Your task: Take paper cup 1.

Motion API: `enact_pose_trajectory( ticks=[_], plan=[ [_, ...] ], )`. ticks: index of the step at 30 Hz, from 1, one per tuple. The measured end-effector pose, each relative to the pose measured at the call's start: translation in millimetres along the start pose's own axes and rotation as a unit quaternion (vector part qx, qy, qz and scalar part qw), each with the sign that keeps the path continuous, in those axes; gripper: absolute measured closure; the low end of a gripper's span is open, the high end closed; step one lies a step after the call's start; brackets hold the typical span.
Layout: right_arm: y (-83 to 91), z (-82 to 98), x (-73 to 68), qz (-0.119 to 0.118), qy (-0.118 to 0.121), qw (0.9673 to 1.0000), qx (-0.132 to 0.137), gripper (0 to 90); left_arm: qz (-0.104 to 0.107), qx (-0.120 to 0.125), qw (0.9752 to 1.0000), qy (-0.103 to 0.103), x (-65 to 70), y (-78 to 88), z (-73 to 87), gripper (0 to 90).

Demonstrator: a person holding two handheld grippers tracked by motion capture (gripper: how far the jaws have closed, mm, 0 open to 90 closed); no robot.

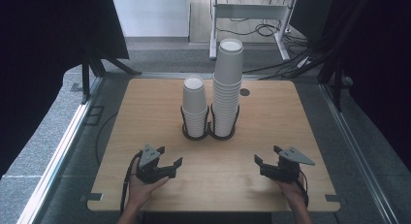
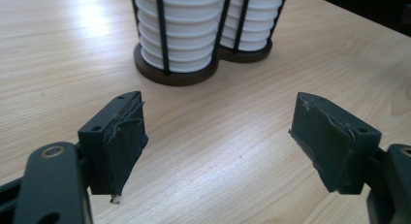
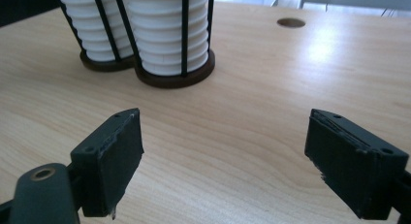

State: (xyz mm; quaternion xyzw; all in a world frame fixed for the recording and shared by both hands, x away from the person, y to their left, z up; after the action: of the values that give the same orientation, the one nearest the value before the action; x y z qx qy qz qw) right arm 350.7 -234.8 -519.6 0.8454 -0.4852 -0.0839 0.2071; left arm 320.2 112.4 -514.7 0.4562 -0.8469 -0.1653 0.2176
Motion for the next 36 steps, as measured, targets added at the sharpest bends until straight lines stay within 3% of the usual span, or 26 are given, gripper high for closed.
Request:
enact_pose_trajectory(
  ticks=[4, 11, 16, 24, 28, 36],
  plan=[
    [-2.8, 2.8, -1.6, -0.006, -0.001, 1.0, -0.006, 14.7, 0.003, 0.0, 1.0, 0.002, 0.3, -0.1, -0.3, 19.9],
    [0.0, -1.2, -1.2, -0.011, -0.013, 0.9997, 0.019, 19.5, 0.003, 0.004, 0.9999, 0.015, -3.5, 1.0, -2.3, 19.9],
    [3.0, -4.1, -0.2, -0.021, -0.018, 0.9993, 0.023, 21.5, 0.003, -0.001, 0.9999, 0.015, -3.2, -3.1, -1.5, 19.8],
    [4.5, -8.6, 2.5, -0.016, -0.024, 0.9992, 0.026, 23.6, 0.005, 0.001, 0.9999, 0.011, -2.7, 0.5, -2.5, 19.8],
    [6.1, -12.9, -1.7, -0.023, -0.031, 0.9986, 0.035, 26.2, 0.012, 0.009, 0.9998, 0.01, -0.9, 4.4, -6.2, 19.8],
    [-3.7, -18.3, -10.3, -0.037, -0.021, 0.9985, 0.035, 31.2, 0.011, 0.008, 0.9999, 0.007, -1.5, 4.4, -5.7, 19.7]
  ],
)
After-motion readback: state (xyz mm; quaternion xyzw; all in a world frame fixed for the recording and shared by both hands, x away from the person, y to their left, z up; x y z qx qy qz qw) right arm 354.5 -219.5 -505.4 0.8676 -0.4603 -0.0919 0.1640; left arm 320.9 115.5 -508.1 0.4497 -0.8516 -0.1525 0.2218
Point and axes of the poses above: each handheld gripper's, and its own axes: y roughly backward along the jaws, z roughly out of its underside, x roughly to its right, the point moved 8 cm from there along -y, roughly forward along the jaws, and after that the axes turned 7 degrees about y, right-handed, at the moved point
